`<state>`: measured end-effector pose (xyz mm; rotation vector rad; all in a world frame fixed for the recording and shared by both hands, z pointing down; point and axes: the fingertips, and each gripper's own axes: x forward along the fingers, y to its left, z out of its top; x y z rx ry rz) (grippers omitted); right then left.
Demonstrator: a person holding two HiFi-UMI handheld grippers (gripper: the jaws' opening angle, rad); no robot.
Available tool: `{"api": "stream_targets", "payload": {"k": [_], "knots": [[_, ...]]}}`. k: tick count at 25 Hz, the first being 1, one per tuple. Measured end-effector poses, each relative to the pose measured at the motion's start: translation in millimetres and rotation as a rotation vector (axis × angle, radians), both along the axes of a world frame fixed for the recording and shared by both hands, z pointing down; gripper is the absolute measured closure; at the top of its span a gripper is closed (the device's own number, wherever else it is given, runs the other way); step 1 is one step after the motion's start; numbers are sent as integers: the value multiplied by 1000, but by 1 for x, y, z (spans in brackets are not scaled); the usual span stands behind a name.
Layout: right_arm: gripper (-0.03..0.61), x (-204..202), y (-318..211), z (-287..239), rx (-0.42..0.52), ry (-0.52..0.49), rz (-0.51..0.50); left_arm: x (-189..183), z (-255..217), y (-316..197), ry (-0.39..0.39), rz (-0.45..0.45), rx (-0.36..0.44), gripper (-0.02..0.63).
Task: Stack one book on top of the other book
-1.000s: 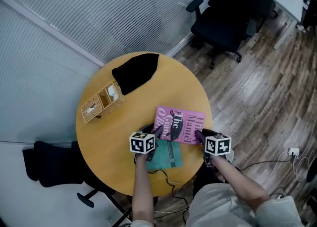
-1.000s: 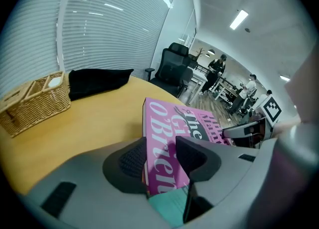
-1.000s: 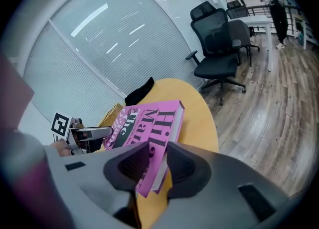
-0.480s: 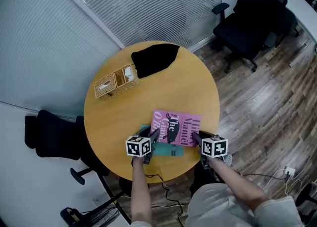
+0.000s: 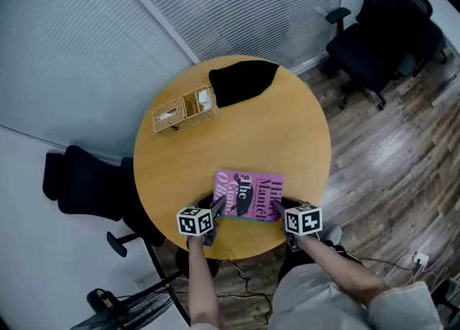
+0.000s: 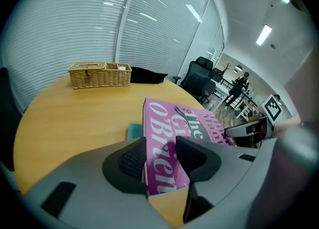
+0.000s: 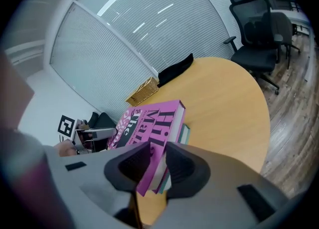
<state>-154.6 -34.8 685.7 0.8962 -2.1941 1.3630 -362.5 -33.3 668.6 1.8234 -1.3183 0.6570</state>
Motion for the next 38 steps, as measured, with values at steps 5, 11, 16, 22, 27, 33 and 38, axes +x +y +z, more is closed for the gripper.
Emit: {"api": "stream_targets", "payload": {"k": [5, 11, 16, 22, 27, 33, 38], "knots": [[479, -18, 6, -11, 19, 1, -50, -18, -7, 12, 8, -31, 10, 408], [479, -33, 6, -20, 53, 9, -118, -34, -14, 13, 21, -40, 37, 408], [479, -37, 3, -21, 80, 27, -146, -37, -13, 6, 24, -30, 48, 408], [477, -33, 0, -21, 113, 59, -182, -33, -14, 6, 17, -38, 71, 407], [474, -37, 1, -10, 95, 79, -213, -36, 0, 7, 31, -41, 46, 407], [474, -39, 7, -5, 94, 97, -243, -38, 9, 16, 55, -63, 28, 407], [471, -38, 12, 2, 98, 114, -263, -37, 16, 18, 47, -53, 14, 407]]}}
